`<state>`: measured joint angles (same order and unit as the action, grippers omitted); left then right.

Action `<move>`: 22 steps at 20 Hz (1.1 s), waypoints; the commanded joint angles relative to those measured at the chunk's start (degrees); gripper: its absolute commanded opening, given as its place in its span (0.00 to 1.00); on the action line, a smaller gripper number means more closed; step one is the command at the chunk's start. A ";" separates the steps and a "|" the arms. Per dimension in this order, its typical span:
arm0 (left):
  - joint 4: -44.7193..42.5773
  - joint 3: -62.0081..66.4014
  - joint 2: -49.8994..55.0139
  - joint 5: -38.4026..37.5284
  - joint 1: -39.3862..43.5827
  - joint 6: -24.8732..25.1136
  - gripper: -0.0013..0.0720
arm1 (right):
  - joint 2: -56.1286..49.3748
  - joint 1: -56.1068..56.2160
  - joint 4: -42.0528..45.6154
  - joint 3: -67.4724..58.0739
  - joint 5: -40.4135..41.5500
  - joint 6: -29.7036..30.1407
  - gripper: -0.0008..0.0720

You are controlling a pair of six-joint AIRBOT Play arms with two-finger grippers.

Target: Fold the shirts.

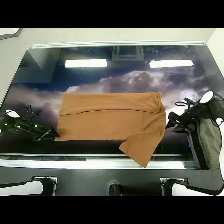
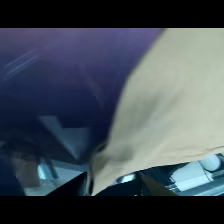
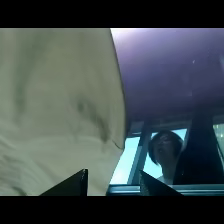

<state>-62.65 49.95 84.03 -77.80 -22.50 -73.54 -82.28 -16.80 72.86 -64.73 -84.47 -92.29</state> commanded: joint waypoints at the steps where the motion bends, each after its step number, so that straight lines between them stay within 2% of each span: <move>1: 0.37 -2.86 -0.68 5.07 0.22 0.68 0.47 | 1.62 -0.02 -0.39 1.55 -0.68 1.70 0.61; 4: 1.18 -2.86 -0.70 6.93 0.44 -0.37 0.06 | 2.75 -0.02 -1.40 4.26 -2.21 3.30 0.61; 7: 1.20 -2.86 -0.81 6.91 0.44 0.13 0.06 | 7.52 -0.02 -5.68 15.76 3.61 4.79 0.70; 10: 1.20 -2.86 -0.83 6.80 0.44 0.11 0.06 | 8.74 0.59 -9.55 25.07 11.02 7.02 0.69; 13: 1.20 -2.86 -0.83 6.23 0.44 0.11 0.06 | 8.72 2.99 -12.22 28.28 17.40 7.04 0.67; 15: 1.20 -2.86 -0.83 6.23 0.44 0.11 0.05 | 8.72 6.32 -12.41 28.92 22.29 5.29 0.57; 16: 1.18 -2.86 -0.83 6.25 0.44 0.13 0.06 | 8.72 7.80 -12.41 28.94 24.35 4.31 0.43; 17: 1.18 -2.86 -0.85 6.27 0.44 0.13 0.05 | 8.74 8.63 -12.48 28.87 25.77 4.20 0.16; 18: 1.18 -2.73 -0.90 6.27 0.42 0.44 0.06 | 8.76 8.76 -12.35 28.35 25.73 4.26 0.07; 22: 1.22 2.91 -3.45 3.32 0.39 3.04 0.05 | 11.41 8.76 -10.62 20.28 19.54 8.74 0.07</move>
<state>-62.94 49.47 82.35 -70.28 -22.04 -71.81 -72.64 -8.62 62.33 -40.07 -61.21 -85.76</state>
